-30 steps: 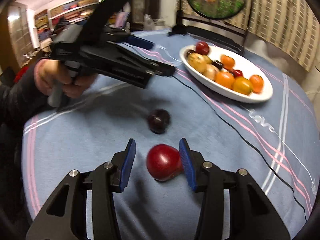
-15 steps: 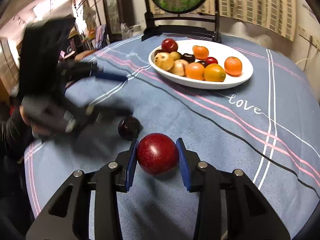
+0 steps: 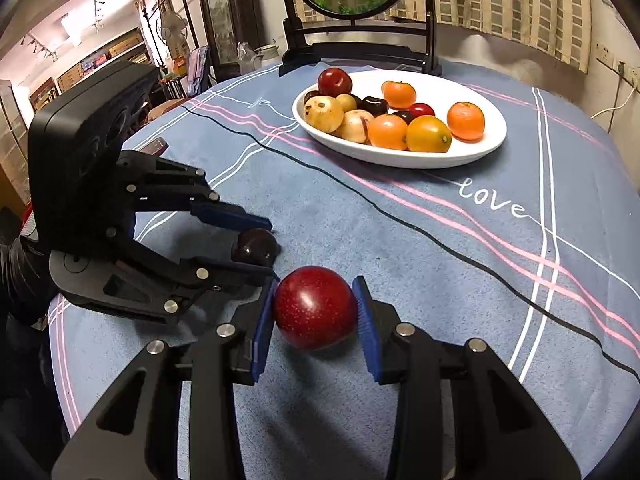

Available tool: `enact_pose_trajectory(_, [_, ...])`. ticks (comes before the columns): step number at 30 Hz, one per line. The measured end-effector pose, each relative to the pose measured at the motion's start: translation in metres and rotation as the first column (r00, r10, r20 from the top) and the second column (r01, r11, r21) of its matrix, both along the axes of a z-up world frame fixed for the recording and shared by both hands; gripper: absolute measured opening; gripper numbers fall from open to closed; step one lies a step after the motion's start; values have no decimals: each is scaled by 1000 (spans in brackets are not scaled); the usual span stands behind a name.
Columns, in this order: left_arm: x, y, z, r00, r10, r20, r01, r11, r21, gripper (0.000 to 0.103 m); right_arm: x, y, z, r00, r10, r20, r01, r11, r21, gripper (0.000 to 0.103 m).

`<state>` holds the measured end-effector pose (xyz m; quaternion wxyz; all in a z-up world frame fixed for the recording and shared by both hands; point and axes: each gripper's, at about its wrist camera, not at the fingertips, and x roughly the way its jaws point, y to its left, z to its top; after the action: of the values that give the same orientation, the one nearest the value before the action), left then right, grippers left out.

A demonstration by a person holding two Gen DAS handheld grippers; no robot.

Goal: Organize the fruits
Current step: 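Grasp a red plum with the right tool while the left tool grasps a dark plum, then drop the red plum on the plate with the right tool while the left tool drops the dark plum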

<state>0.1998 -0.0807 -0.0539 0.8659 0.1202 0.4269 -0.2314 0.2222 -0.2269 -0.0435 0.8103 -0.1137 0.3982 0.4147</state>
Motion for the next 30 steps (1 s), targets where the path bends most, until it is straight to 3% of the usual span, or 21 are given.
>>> enact_pose_trajectory(8, [0,-1,3,999,27,23,-28,999,18,34,9,-6,-1,999,-14,-38,16,999,52,38])
enact_pose_trajectory(13, [1,8,18,994,74,82,-74,997,-1,34,16,-18,15,997,-44,-62,58,971,231,39])
enact_pose_trajectory(16, [6,19,36,986,121,113,-115,991,-65,34,28,-25,28,991,-116,-67,132,926,353,39])
enact_pose_trajectory(18, [15,31,50,976,178,127,-163,980,-115,34,39,-26,35,982,-180,-65,190,893,408,39])
enact_pose_trajectory(22, [48,62,70,934,335,125,-306,929,-208,33,68,-15,41,950,-302,-83,306,838,451,39])
enact_pose_trajectory(26, [81,75,76,897,421,135,-385,894,-230,33,98,-1,35,924,-362,-120,375,806,457,39])
enact_pose_trajectory(30, [108,75,74,879,453,152,-418,883,-214,33,120,8,34,904,-416,-99,415,797,438,39])
